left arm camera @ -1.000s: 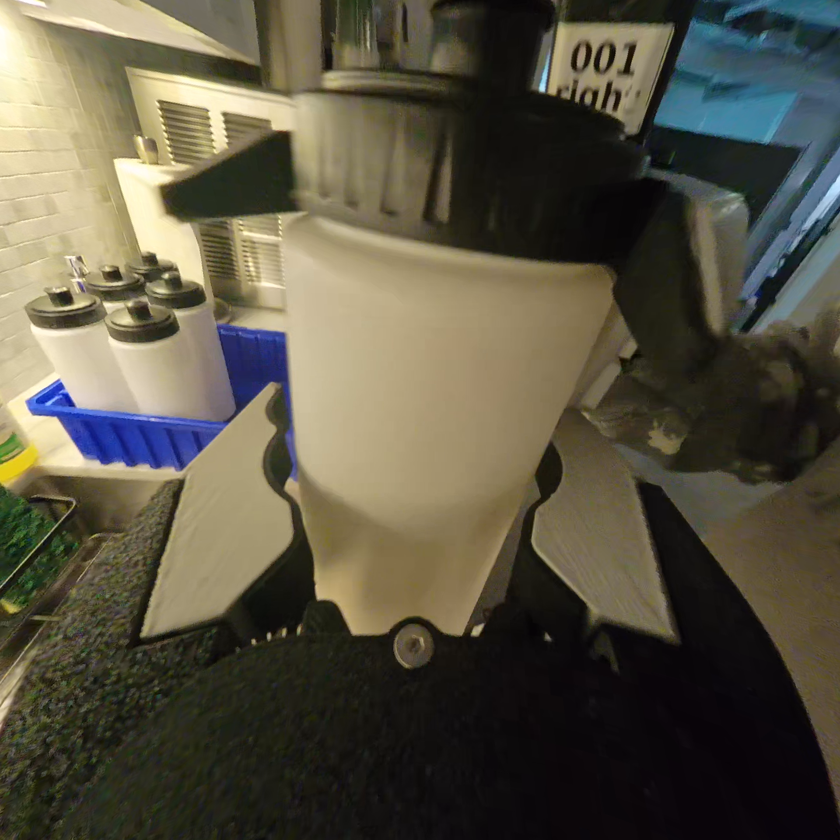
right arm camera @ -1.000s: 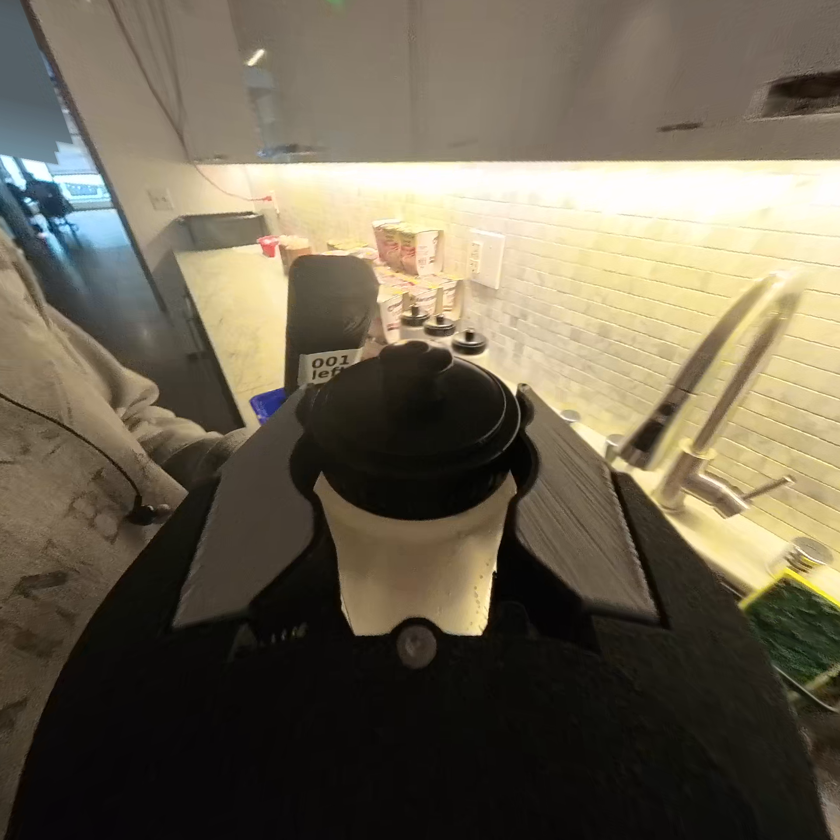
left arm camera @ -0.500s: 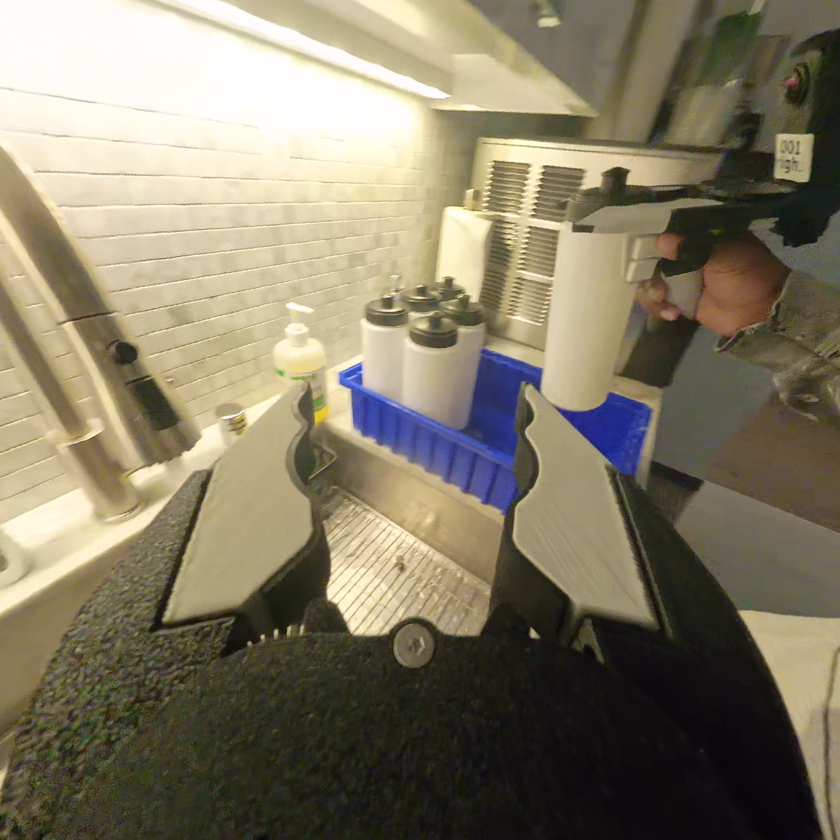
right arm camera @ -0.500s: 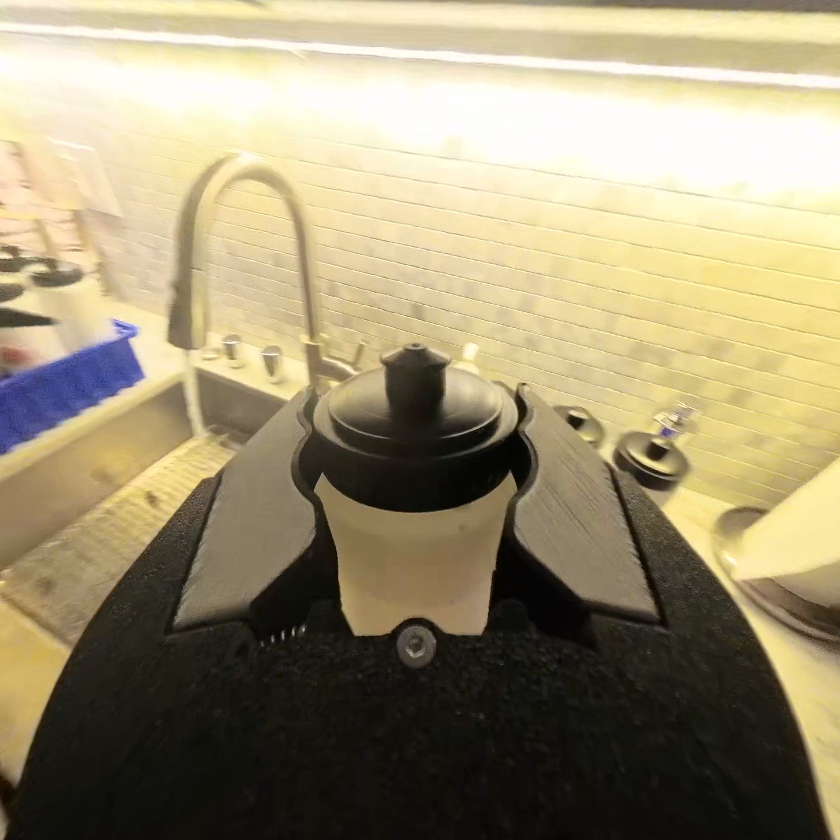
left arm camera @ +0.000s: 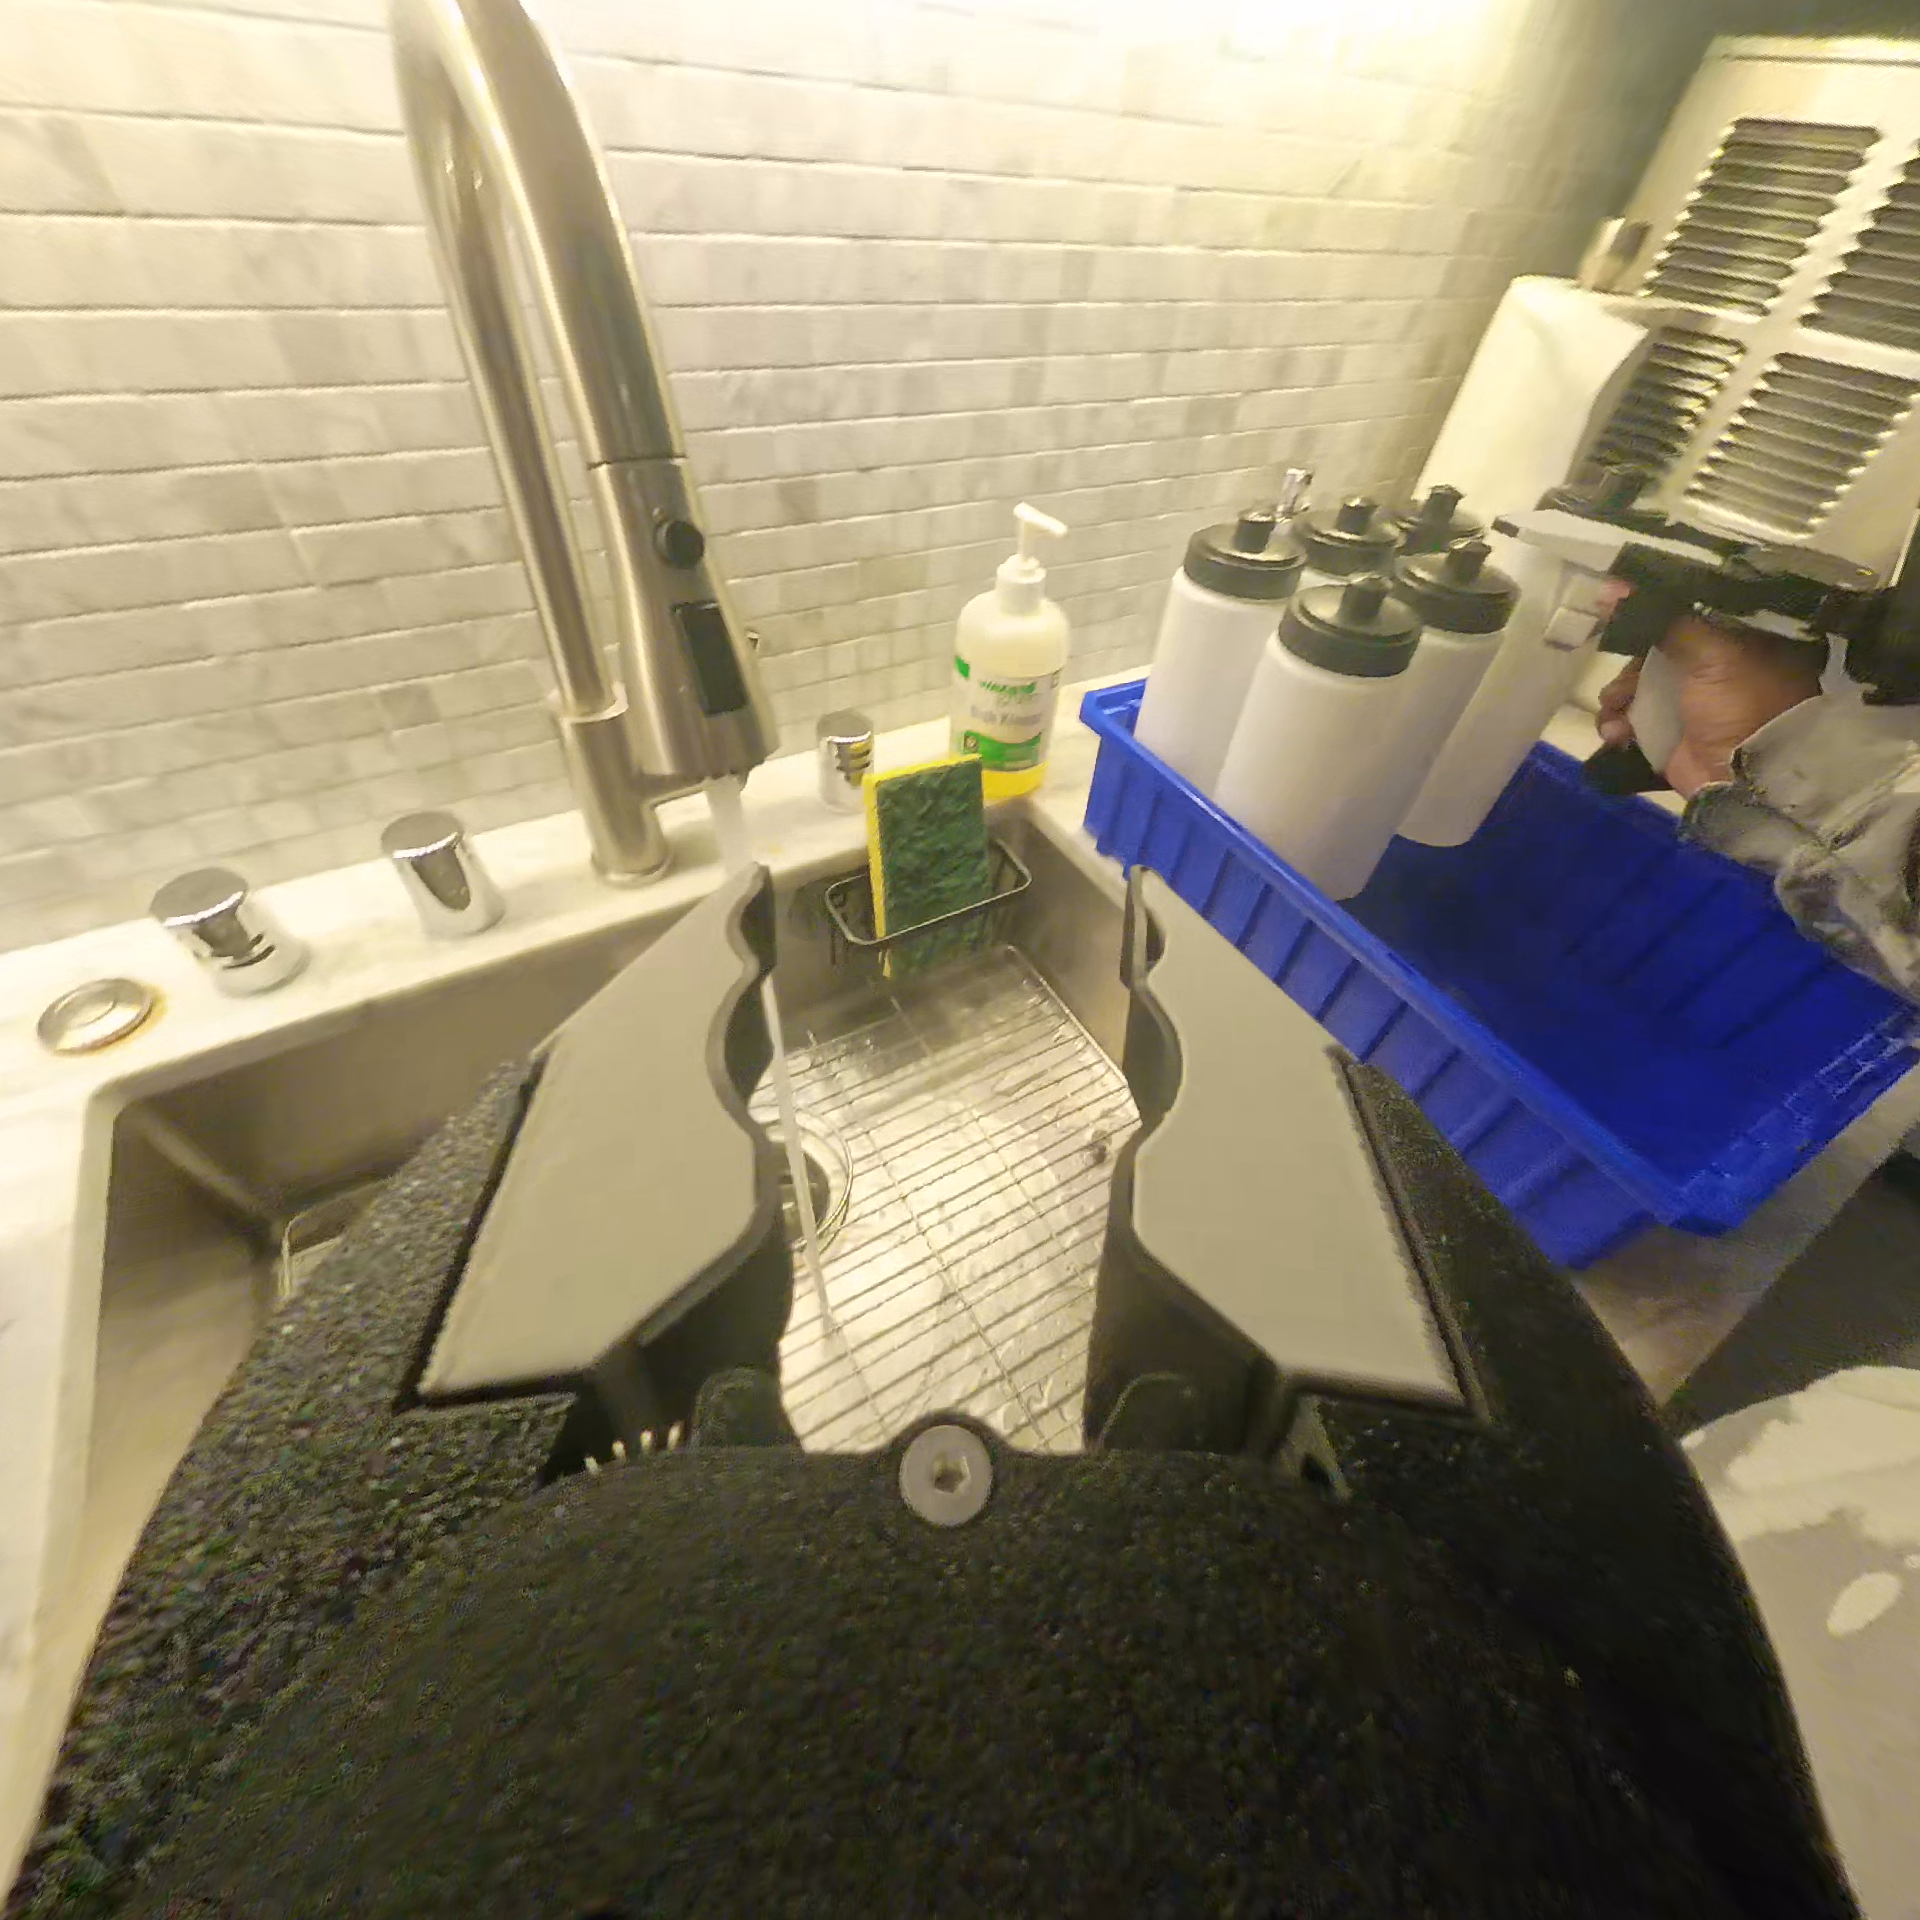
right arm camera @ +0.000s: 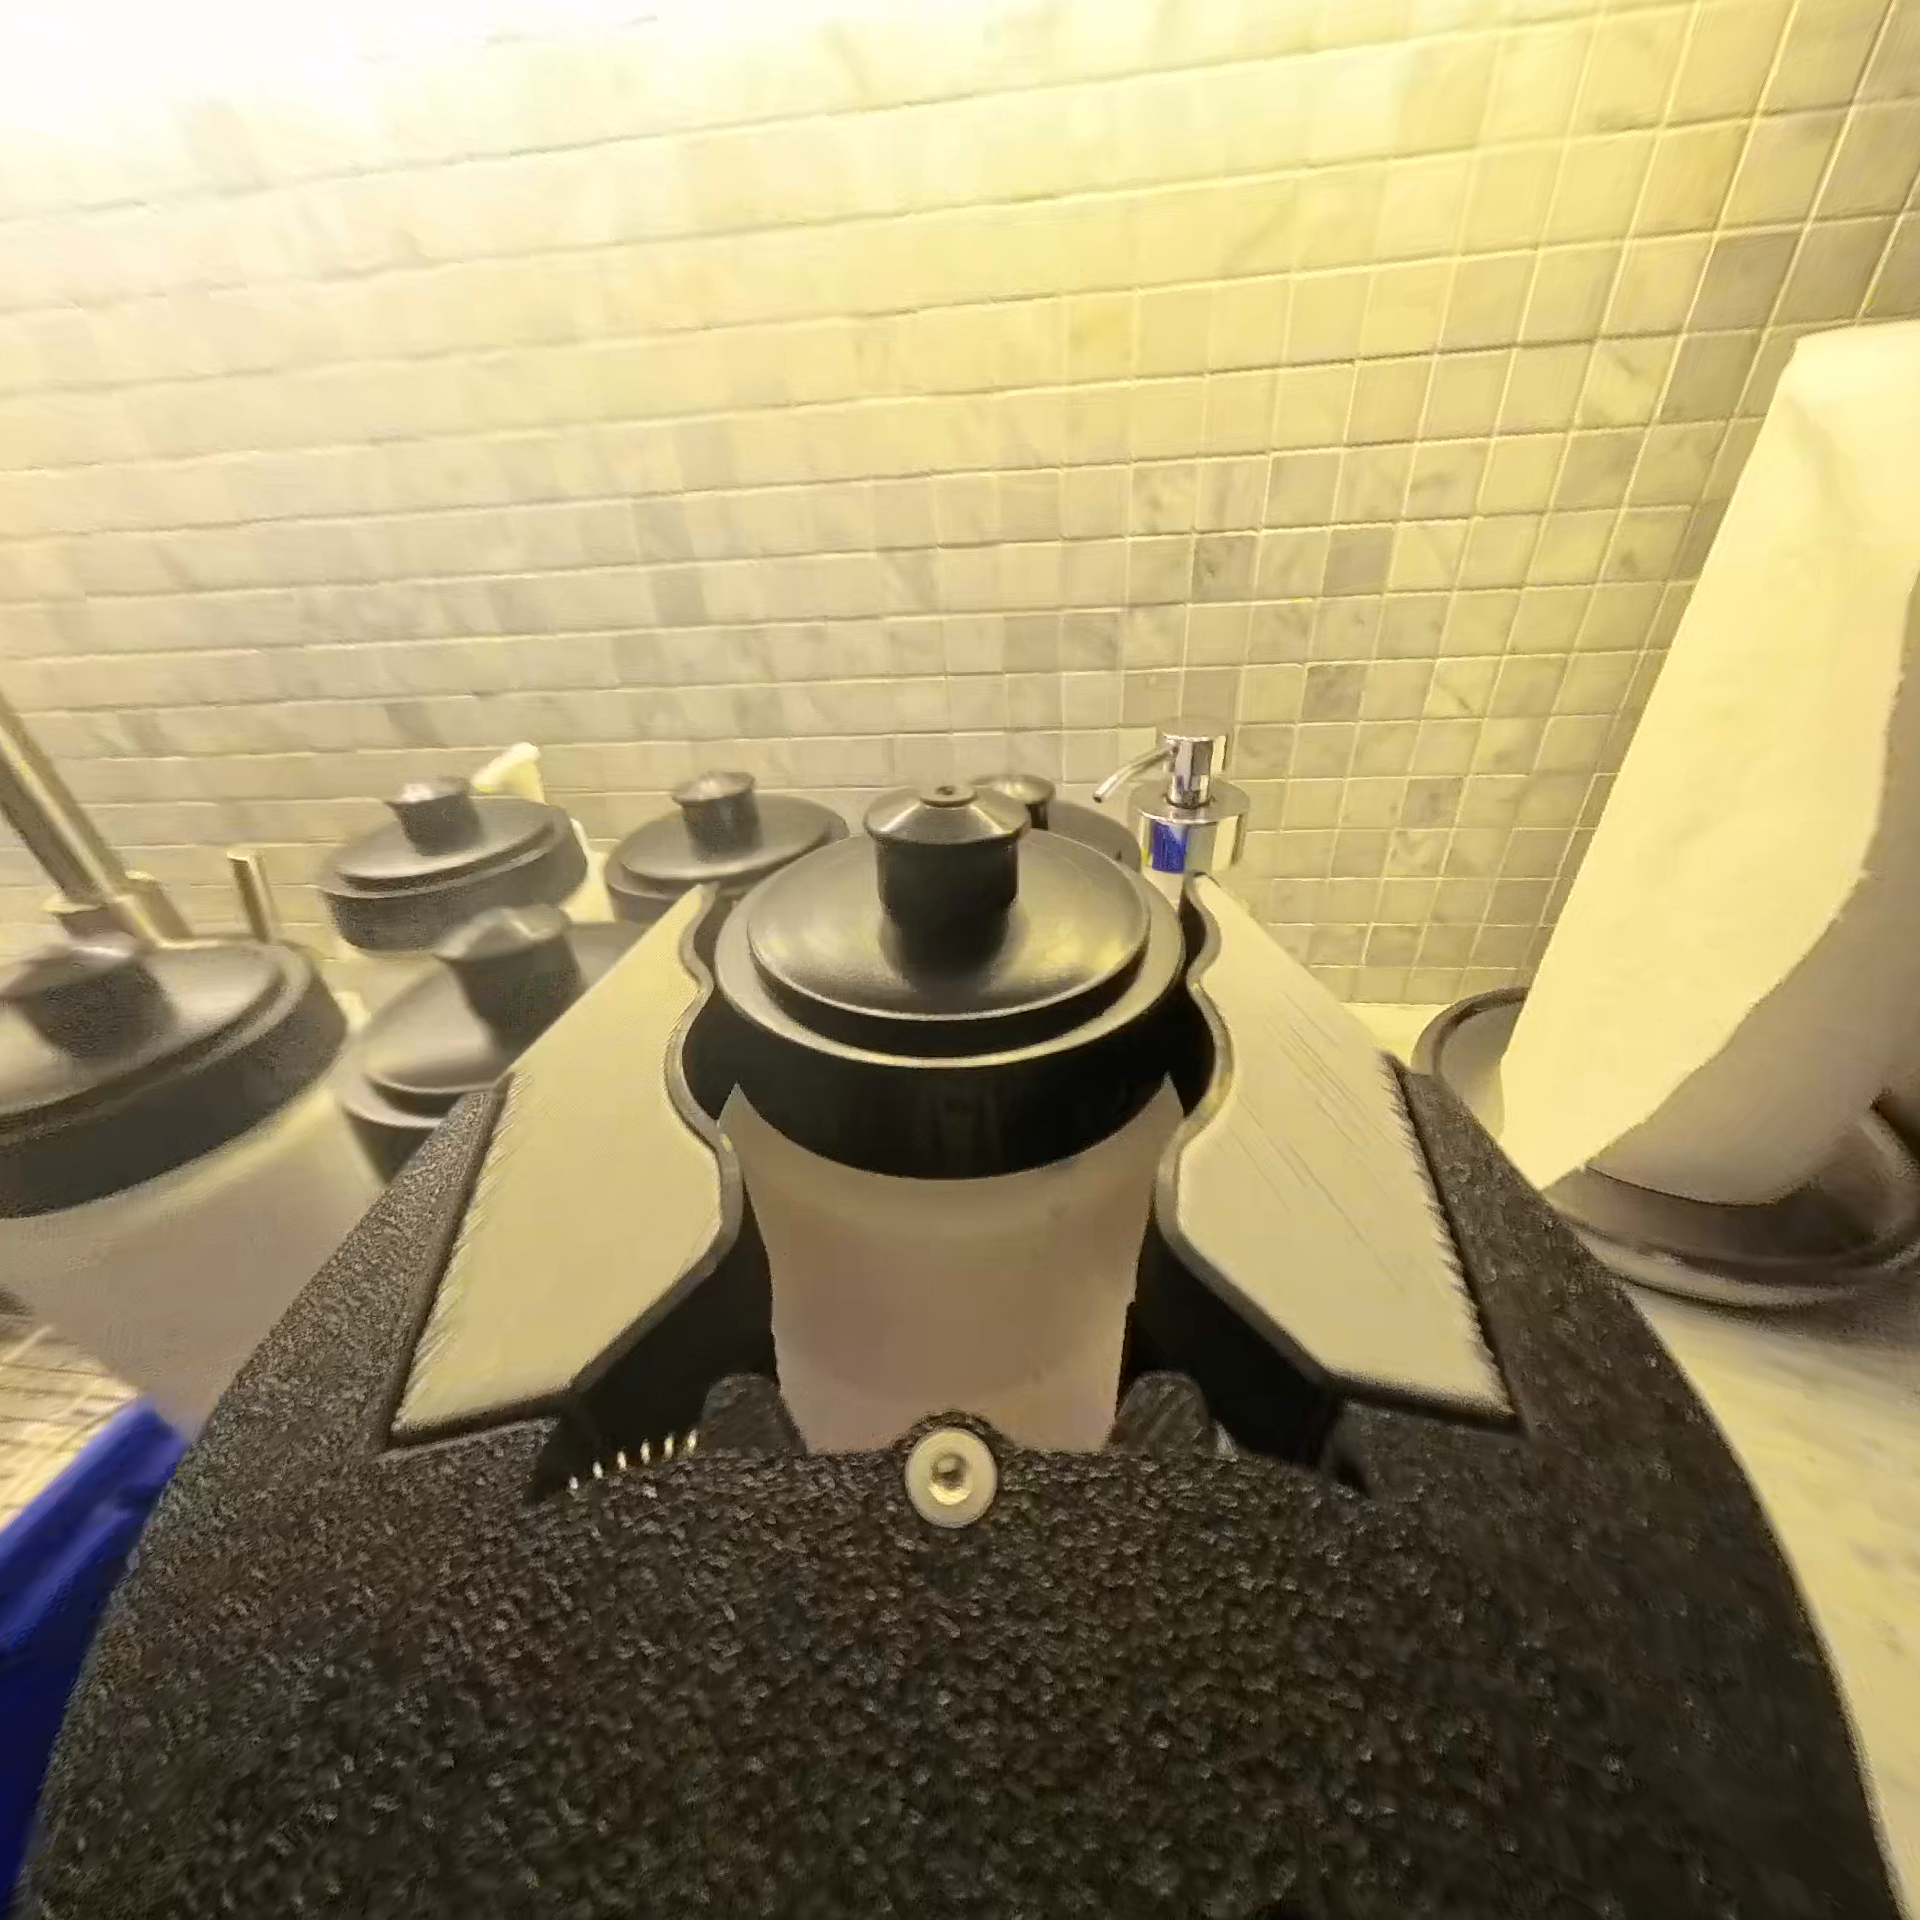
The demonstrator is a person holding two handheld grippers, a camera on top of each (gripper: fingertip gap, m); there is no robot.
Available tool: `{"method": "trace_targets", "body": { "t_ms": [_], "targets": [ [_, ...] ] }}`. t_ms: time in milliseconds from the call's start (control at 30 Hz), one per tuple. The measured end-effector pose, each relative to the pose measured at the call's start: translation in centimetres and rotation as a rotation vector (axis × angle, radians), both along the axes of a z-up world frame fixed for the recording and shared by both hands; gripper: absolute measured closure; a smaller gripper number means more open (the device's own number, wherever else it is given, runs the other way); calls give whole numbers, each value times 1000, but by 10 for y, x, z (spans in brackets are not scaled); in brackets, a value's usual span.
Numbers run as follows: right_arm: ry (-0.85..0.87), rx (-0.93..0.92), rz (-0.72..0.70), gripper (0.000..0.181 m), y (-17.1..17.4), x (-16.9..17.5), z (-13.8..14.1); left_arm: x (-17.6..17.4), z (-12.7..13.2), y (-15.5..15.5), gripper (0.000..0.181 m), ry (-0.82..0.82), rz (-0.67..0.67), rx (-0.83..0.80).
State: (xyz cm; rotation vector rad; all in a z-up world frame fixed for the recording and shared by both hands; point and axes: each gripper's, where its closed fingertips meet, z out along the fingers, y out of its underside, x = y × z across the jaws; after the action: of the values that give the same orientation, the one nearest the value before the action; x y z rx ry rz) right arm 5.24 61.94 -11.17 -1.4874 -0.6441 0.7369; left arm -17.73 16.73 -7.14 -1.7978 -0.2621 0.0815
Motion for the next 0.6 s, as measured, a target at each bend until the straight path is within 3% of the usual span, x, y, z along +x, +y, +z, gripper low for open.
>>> {"method": "trace_targets", "body": {
  "t_ms": [133, 200, 333, 500, 600],
  "targets": [
    [72, 5, -42, 96, 11, -2, -14, -4, -3, -9, 109, 26, 63, -34],
    [12, -4, -53, 93, 12, -6, -31, -8, -4, -13, 108, 10, 90, -34],
    [6, 1, -49, 94, 8, -5, -30, -23, -5, -23, 104, -60, 154, -4],
    [28, 33, -60, 95, 4, 13, 3, -61, -6, -49, 99, -87, 246, 18],
    [32, 77, -72, 100, -15, 31, 36, -100, -4, -82, 98, -49, 337, 13]
  ]
}}
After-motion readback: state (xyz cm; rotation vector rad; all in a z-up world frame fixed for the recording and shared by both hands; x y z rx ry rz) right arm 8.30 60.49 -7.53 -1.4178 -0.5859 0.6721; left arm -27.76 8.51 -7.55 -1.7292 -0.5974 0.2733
